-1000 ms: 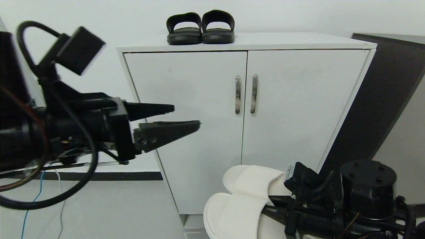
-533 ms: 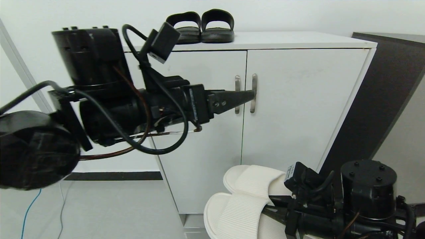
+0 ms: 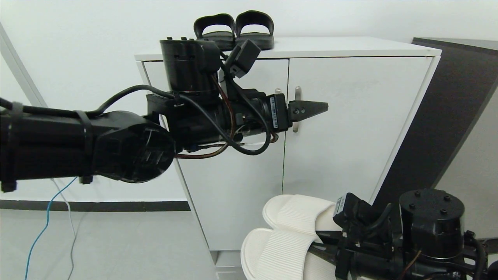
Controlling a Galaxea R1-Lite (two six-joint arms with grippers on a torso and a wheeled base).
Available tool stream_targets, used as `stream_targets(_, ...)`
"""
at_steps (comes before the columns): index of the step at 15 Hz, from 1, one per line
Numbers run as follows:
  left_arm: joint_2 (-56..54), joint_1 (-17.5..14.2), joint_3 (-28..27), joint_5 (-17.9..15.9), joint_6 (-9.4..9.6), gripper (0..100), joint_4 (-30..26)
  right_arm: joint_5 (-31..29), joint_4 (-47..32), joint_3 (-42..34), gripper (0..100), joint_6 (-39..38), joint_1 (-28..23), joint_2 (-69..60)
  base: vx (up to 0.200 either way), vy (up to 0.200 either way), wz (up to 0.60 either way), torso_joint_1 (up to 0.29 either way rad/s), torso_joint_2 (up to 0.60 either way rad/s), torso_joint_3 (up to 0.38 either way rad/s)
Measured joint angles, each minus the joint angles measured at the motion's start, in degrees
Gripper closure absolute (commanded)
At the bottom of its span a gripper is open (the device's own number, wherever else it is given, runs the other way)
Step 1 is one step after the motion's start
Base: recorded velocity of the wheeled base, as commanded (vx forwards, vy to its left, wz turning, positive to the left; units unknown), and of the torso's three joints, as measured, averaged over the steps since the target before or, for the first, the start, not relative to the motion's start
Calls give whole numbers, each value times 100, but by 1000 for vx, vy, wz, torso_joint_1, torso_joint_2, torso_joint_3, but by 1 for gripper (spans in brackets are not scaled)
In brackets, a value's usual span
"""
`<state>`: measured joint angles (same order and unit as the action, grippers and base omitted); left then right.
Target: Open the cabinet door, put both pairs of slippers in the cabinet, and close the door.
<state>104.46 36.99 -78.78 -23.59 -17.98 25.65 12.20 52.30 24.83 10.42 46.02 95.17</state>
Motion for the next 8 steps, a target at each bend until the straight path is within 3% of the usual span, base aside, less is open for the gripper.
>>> stream_targets(5,408,107,-499,998,20,0,-20,-2,-11,-15,100,0,-13,35,0,0,0,0,0,0)
stream_targets(8,535,124,-612,1073,30,0,-15,-2,-11,-15,100,6,-18,77,0,0,0,0,0,0)
